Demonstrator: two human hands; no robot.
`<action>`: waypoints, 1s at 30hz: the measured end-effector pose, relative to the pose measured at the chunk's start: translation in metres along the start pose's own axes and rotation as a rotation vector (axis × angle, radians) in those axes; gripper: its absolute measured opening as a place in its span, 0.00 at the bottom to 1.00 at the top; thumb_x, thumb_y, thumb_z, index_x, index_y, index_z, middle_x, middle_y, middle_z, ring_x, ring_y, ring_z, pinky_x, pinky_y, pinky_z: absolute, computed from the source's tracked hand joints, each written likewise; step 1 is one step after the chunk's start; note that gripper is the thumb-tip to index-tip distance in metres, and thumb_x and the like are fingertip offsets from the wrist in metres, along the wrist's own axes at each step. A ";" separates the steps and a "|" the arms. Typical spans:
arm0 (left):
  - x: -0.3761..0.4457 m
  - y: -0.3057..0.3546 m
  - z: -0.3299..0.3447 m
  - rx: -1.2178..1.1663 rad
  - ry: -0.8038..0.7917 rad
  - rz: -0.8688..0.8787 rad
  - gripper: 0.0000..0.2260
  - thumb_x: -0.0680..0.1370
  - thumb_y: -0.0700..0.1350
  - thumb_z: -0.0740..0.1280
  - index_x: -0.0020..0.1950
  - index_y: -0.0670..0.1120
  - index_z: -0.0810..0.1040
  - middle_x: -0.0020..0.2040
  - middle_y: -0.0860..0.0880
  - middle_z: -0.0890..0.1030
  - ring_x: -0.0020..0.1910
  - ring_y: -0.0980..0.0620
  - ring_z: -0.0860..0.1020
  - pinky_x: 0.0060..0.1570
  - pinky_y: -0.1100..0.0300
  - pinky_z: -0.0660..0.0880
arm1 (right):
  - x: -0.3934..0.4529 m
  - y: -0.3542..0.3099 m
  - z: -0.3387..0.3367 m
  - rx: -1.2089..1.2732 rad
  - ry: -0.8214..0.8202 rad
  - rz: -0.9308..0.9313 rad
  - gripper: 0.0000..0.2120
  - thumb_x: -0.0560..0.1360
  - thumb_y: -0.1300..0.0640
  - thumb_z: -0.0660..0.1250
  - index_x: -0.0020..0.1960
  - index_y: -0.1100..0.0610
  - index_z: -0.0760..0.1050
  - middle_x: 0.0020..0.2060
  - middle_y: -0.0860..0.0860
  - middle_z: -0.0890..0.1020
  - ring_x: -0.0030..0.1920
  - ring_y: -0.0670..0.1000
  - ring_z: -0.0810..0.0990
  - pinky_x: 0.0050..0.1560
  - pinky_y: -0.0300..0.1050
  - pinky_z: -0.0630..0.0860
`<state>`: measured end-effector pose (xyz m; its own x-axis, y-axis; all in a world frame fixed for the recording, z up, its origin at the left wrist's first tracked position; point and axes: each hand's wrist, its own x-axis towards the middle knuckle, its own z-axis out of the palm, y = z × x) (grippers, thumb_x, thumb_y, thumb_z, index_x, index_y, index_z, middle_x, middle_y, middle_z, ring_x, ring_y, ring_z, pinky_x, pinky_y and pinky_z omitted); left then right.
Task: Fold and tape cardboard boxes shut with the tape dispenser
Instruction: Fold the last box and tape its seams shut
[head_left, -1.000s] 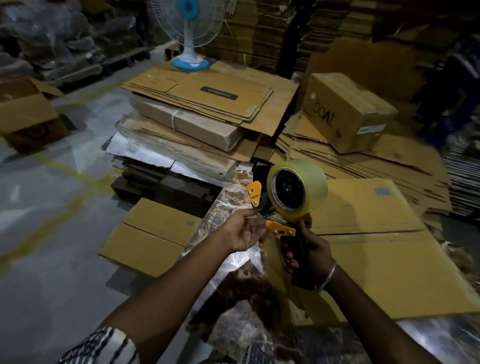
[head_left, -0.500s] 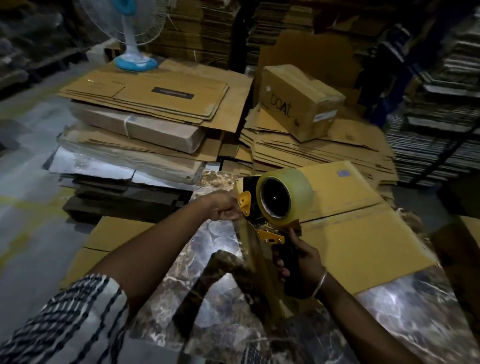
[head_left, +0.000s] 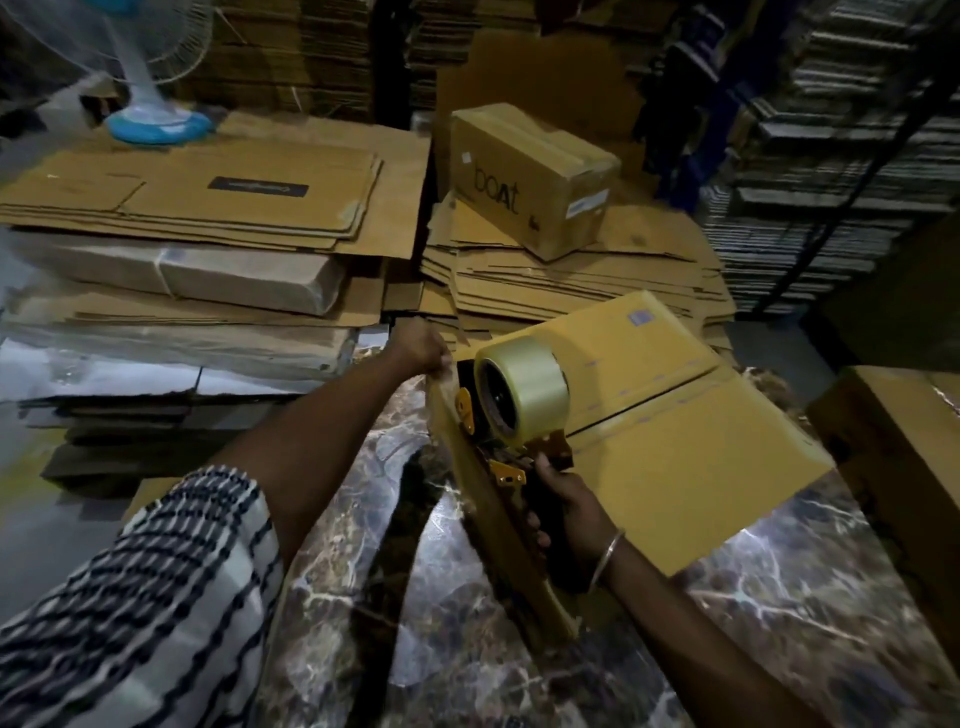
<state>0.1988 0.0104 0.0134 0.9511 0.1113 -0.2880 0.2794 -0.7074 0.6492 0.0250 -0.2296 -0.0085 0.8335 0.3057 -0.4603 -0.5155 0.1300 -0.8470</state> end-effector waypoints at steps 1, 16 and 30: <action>0.004 -0.001 -0.001 0.021 0.034 0.012 0.06 0.76 0.36 0.73 0.51 0.36 0.86 0.50 0.40 0.86 0.45 0.47 0.83 0.46 0.57 0.80 | 0.003 -0.001 0.004 0.001 -0.004 -0.003 0.27 0.72 0.35 0.70 0.48 0.60 0.78 0.27 0.54 0.69 0.22 0.50 0.65 0.25 0.39 0.60; 0.043 -0.028 0.009 0.045 0.142 0.127 0.05 0.76 0.33 0.68 0.44 0.35 0.83 0.47 0.36 0.84 0.51 0.40 0.81 0.45 0.54 0.72 | 0.031 -0.020 0.033 -0.090 0.036 0.061 0.26 0.70 0.32 0.65 0.35 0.56 0.70 0.27 0.54 0.68 0.23 0.51 0.62 0.27 0.41 0.60; 0.044 -0.041 0.023 -0.175 0.150 -0.013 0.07 0.76 0.36 0.66 0.41 0.36 0.83 0.39 0.43 0.80 0.41 0.46 0.77 0.37 0.60 0.66 | 0.040 -0.020 0.033 -0.122 0.033 0.145 0.29 0.68 0.30 0.63 0.31 0.57 0.69 0.26 0.53 0.67 0.22 0.51 0.62 0.25 0.39 0.60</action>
<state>0.2265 0.0281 -0.0422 0.9524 0.2319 -0.1978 0.2982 -0.5745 0.7622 0.0619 -0.1888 -0.0013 0.7592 0.2814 -0.5869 -0.6045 -0.0294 -0.7961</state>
